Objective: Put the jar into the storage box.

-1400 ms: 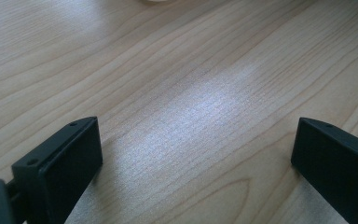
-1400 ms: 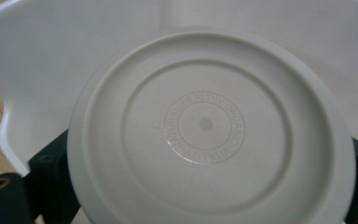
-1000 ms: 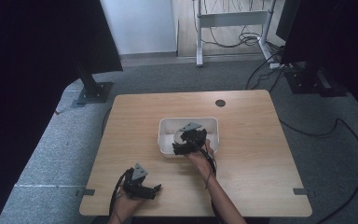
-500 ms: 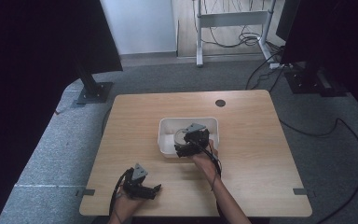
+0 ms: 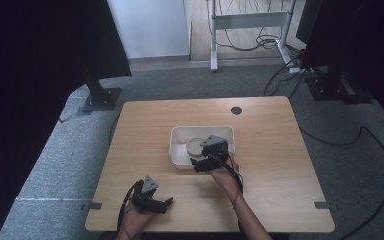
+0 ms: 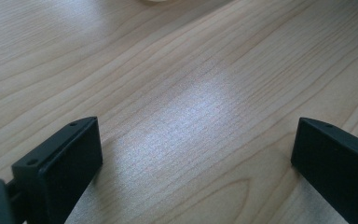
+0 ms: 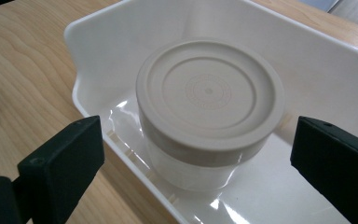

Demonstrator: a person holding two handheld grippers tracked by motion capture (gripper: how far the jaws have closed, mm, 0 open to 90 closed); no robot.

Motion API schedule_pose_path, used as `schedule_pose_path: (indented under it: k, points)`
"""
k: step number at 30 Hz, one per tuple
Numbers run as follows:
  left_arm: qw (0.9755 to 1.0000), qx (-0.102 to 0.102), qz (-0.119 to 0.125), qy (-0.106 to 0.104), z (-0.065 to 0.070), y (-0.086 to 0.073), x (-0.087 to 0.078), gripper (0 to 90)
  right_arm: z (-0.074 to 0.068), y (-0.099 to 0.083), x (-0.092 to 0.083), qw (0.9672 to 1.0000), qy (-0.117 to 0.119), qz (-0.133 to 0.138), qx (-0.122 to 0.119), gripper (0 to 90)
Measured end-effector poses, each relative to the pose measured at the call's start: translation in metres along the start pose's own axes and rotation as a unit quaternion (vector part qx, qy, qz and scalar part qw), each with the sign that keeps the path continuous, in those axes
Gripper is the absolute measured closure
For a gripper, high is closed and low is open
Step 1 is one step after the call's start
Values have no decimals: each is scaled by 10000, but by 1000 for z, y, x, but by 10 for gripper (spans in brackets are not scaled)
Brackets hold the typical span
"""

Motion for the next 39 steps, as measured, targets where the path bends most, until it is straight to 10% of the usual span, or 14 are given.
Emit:
schedule_pose_path:
  k: [39]
  points:
    - [10000,-21,8,12,0,0,0,16,22,-56,-73,9995,-130,293,-70,47]
Point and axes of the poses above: each handheld gripper's, and its own axes: x roughly forward along the jaws, y roughly out of its top, z roughly to its right, the point moved 4 cm from there along x, roughly forward along the jaws, and after that the axes turned 5 degrees about -y, right-handed, at the moved point
